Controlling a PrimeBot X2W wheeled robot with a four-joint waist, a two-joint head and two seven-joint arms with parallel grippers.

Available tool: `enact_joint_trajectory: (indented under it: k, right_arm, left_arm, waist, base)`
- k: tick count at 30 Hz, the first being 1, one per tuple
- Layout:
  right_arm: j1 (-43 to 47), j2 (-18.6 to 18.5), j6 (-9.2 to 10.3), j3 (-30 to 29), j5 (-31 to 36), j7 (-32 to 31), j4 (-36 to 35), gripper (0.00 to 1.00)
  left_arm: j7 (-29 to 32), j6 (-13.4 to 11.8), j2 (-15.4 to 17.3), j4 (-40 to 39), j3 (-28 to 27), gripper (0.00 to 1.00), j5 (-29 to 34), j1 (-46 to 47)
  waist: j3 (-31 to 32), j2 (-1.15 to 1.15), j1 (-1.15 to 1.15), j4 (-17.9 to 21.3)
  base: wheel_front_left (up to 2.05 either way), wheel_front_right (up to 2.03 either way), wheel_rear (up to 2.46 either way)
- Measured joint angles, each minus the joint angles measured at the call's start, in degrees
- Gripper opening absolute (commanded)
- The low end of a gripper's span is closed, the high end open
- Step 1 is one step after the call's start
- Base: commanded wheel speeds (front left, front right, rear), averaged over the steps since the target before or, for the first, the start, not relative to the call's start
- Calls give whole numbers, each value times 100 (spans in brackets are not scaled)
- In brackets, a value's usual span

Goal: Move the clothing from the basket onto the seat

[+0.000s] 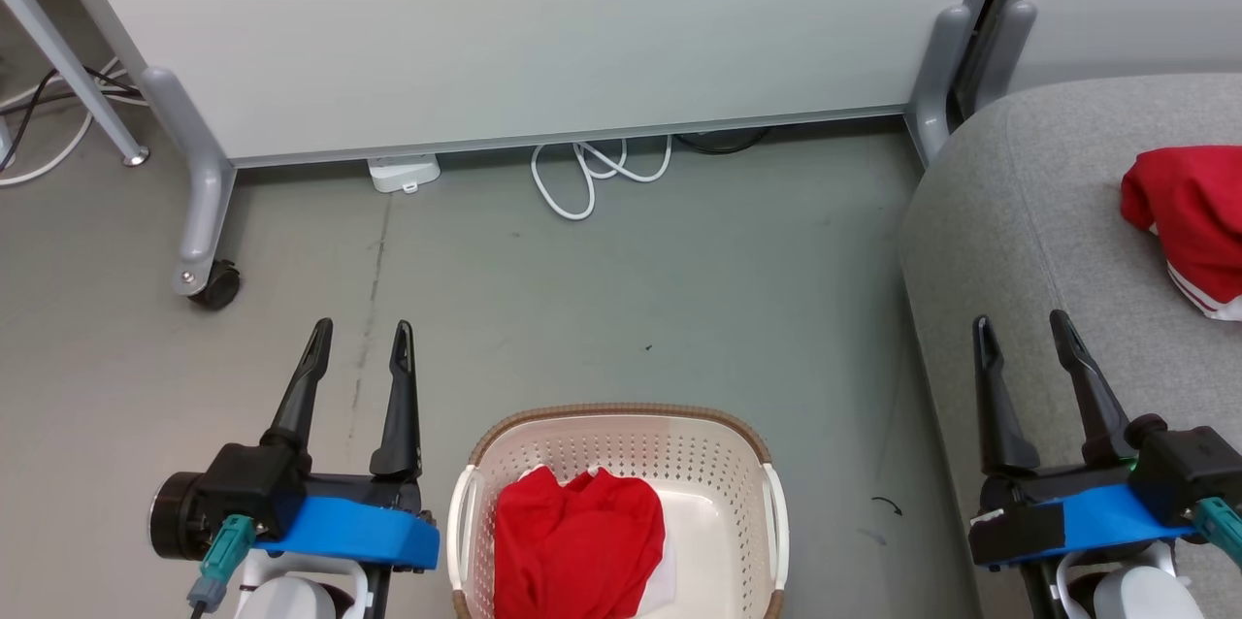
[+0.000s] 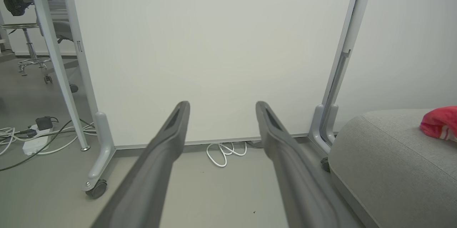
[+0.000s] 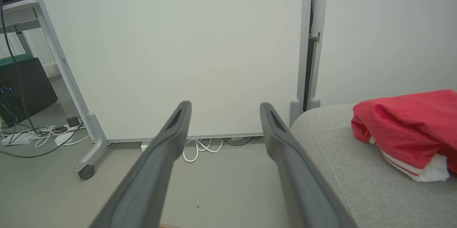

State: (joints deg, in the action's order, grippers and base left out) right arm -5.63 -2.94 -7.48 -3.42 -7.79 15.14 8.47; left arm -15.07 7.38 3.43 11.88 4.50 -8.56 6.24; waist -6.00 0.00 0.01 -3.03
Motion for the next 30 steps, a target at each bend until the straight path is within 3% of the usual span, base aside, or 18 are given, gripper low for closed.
enact_joint_trajectory:
  k: [7,13,30]
  right_arm:
    - [0,0,0,22,-1,0,-1,100]
    - [-29,1,0,63,21,0,-33,100]
    - [-1117,-5,0,431,315,0,-308,100]
  left_arm:
    - [1,0,5,26,62,100,-1,34]
    - [1,1,199,311,627,100,-91,450]
    - [0,4,896,2296,3349,100,-764,2796]
  waist:
    - [-32,0,0,9]
    - [-144,0,0,41]
    - [-1435,0,1,413]
  base:
    - [0,0,0]
    - [0,0,0]
    - [0,0,0]
